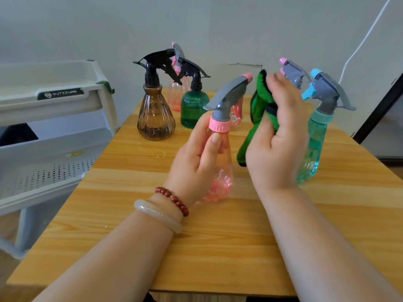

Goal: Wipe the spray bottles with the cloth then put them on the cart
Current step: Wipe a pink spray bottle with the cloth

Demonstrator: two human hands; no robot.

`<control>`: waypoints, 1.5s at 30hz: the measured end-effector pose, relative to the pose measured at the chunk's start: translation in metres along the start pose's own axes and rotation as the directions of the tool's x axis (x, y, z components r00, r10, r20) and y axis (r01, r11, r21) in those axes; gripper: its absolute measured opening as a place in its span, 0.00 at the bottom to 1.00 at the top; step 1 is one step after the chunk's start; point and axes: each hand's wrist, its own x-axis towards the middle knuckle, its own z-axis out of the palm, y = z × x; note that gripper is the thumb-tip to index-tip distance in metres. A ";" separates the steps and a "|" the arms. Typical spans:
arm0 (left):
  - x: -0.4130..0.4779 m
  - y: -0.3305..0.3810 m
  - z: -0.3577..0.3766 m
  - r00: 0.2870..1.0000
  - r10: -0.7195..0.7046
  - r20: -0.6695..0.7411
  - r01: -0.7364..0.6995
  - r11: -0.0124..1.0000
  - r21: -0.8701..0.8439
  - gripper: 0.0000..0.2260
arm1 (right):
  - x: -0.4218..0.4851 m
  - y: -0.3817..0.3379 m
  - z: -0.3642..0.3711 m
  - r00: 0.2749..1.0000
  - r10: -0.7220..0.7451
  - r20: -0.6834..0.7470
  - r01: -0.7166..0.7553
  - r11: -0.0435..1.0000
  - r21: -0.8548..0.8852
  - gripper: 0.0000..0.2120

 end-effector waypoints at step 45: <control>-0.001 -0.001 -0.008 0.998 -0.057 -0.005 0.056 0.996 -0.071 0.19 | 0.001 0.006 0.003 0.664 0.445 0.601 -0.735 0.243 0.633 0.18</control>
